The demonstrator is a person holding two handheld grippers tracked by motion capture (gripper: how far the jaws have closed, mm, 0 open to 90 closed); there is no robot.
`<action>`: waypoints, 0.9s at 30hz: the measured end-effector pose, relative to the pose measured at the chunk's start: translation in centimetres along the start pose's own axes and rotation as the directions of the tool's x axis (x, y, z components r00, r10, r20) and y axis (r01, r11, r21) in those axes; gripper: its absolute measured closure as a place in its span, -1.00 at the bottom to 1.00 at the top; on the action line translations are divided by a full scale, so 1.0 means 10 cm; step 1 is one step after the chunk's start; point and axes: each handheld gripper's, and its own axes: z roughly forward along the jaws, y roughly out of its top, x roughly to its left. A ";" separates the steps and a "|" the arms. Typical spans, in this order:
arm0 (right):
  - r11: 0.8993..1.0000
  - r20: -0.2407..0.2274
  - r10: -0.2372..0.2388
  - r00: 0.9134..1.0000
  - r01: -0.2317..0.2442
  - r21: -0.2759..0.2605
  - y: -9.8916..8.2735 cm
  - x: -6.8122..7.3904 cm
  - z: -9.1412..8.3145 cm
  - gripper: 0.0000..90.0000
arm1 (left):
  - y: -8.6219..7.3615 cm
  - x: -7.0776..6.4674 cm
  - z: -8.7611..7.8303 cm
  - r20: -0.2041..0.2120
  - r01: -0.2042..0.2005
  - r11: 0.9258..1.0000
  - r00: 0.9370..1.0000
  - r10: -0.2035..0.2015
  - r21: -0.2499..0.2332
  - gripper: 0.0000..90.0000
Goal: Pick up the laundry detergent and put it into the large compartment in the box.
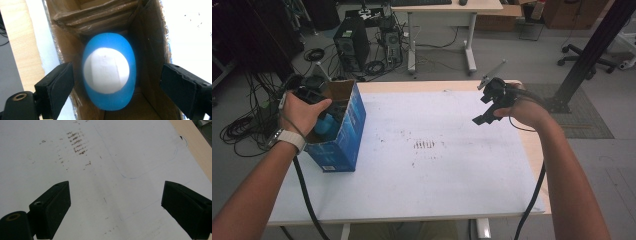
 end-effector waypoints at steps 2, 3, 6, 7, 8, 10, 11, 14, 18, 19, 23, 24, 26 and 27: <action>1.000 0.000 -0.001 1.000 0.001 -0.002 0.00 0.00 0.00 -0.80 | 0.00 0.00 -0.04 -0.003 -0.004 1.000 1.000 0.004 -0.003 -0.73; 1.000 -0.001 -0.001 1.000 0.001 -0.002 0.00 0.00 0.00 -0.80 | 0.01 0.00 -0.05 -0.003 -0.006 1.000 1.000 0.006 -0.004 -0.73; 1.000 -0.001 -0.003 1.000 0.003 -0.003 0.01 0.01 0.00 -0.80 | 0.01 0.00 -0.10 0.011 -0.014 1.000 1.000 0.014 -0.011 -0.73; 1.000 -0.002 -0.002 1.000 0.002 -0.003 0.01 0.01 0.00 -0.80 | 0.01 0.00 -0.12 0.018 -0.019 1.000 1.000 0.019 -0.014 -0.74; 1.000 -0.002 -0.003 1.000 0.003 -0.002 0.01 0.01 0.00 -0.80 | 0.01 0.00 -0.12 0.023 -0.019 1.000 1.000 0.020 -0.020 -0.73; 1.000 -0.002 -0.001 1.000 0.001 -0.001 0.00 0.01 0.00 -0.80 | 0.00 -0.02 -0.14 0.033 -0.040 0.999 0.999 0.041 -0.019 -0.74; 1.000 -0.002 0.000 1.000 0.000 0.001 0.00 0.01 0.00 -0.80 | 0.00 -0.02 -0.15 0.041 -0.045 0.999 0.998 0.046 -0.026 -0.74; 1.000 -0.003 0.004 1.000 -0.004 0.004 -0.01 0.01 0.00 -0.80 | 0.00 -0.04 -0.18 0.052 -0.057 0.998 0.997 0.058 -0.022 -0.76; 1.000 -0.005 0.003 1.000 -0.003 0.002 0.00 0.02 -0.01 -0.80 | 0.01 -0.08 -0.26 0.062 -0.074 0.997 0.995 0.076 -0.026 -0.78; 1.000 -0.005 0.002 1.000 -0.002 0.002 0.00 0.02 -0.01 -0.80 | 0.01 -0.08 -0.28 0.066 -0.079 0.996 0.995 0.081 -0.028 -0.78; 1.000 -0.005 0.004 1.000 -0.004 0.005 0.00 0.02 -0.01 -0.80 | 0.02 -0.10 -0.34 0.067 -0.090 0.995 0.994 0.092 -0.039 -0.78; 1.000 -0.006 0.004 1.000 -0.004 0.004 0.00 0.02 -0.01 -0.80 | 0.02 -0.10 -0.35 0.069 -0.096 0.995 0.993 0.098 -0.038 -0.78; 1.000 -0.005 0.004 1.000 -0.004 0.004 0.00 0.02 -0.01 -0.80 | 0.02 -0.10 -0.37 0.066 -0.103 0.994 0.992 0.106 -0.036 -0.78; 1.000 -0.004 0.006 1.000 -0.005 0.004 0.00 0.02 -0.01 -0.80 | 0.02 -0.11 -0.38 0.068 -0.106 0.994 0.992 0.108 -0.037 -0.78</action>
